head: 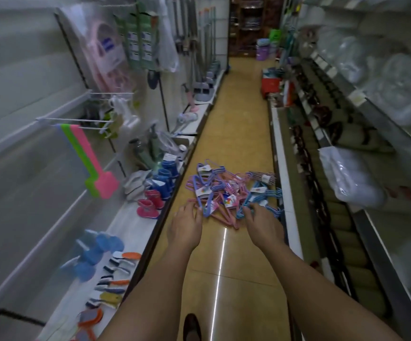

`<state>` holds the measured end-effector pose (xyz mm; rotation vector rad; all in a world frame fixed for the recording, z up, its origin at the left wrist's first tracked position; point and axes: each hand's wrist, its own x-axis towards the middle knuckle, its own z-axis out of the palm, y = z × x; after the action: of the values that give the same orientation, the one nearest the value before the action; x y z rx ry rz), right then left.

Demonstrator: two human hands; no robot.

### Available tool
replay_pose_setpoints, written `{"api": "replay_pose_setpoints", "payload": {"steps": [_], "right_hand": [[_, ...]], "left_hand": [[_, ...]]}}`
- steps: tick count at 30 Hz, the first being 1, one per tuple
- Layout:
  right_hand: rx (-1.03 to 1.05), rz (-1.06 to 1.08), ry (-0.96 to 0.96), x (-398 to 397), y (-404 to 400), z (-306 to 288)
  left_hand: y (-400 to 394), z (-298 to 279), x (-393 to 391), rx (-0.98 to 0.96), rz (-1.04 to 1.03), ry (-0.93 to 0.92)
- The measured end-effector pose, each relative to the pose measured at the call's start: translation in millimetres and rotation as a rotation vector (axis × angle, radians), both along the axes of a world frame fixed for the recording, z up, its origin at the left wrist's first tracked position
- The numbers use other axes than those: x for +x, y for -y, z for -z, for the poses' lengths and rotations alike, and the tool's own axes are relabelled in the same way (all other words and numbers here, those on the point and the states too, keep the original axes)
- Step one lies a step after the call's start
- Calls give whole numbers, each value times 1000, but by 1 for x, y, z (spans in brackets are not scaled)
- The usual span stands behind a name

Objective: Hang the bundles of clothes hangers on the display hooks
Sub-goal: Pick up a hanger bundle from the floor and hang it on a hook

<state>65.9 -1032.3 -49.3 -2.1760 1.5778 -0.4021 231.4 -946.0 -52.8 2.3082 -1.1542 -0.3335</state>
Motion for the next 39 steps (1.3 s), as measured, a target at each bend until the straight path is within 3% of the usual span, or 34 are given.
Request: {"api": "replay_pose_setpoints", "payload": {"steps": [14,25,39], "right_hand": [[101,150,-60,62,148,20],[205,186,-89,121,234,43],[233,53,-82,167,421,58]], "left_hand": [[184,31,81,129,183,-73],[276,62,136,163,237,-147],[434,82,184,222,115,-135]]}}
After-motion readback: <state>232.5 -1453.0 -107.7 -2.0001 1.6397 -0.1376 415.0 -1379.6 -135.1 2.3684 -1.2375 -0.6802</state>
